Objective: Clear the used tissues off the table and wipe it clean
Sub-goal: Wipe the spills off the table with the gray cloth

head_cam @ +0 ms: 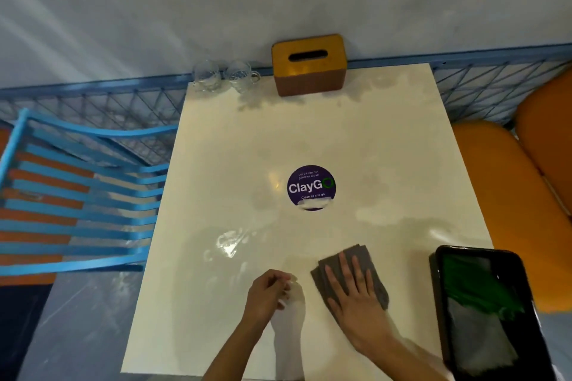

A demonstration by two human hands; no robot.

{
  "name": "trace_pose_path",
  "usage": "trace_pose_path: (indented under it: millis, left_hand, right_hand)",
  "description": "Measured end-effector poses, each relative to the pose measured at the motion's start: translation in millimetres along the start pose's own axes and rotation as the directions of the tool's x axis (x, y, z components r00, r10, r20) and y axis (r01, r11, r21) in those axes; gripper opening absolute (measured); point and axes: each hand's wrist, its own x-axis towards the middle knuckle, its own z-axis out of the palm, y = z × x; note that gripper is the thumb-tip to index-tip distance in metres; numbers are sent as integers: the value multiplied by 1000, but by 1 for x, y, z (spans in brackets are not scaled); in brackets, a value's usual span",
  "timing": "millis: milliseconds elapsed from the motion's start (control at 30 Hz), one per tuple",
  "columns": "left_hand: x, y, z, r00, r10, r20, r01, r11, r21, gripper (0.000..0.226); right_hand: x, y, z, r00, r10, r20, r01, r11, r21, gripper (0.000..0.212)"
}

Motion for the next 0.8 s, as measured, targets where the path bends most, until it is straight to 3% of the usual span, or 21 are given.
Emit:
trace_pose_path:
  millis: [100,167,300,500,600,700,800]
  left_hand:
    - [-26,-27,2,996,-84,-38,84,996,-3,19]
    - [-44,-45,5,989,-129,-68,129,992,0,18]
    - [-72,-76,11,977,-164,-134,156,985,-69,23]
    - [-95,-99,4,975,-179,-129,172,983,-66,17]
    - [-92,-97,3,986,-147,-82,144,989,-44,17]
    - [-85,-89,9,995,-102,-8,101,994,-43,16]
    - [-75,-78,14,997,-45,64,48,998,-45,16]
  right_hand:
    - [-36,-14,28,989,-144,31,144,990,6,56]
    - [-57,-24,45,975,-218,49,218,976,2,65]
    - [-76,-28,47,956,-289,49,291,956,-29,68]
    - [-80,-28,36,945,-311,98,313,950,-4,71]
    - [-87,-18,32,923,-355,148,365,930,-46,89]
    - [-96,-33,31,935,-254,247,269,963,-28,109]
    - [-103,-46,36,957,-232,172,240,970,-30,104]
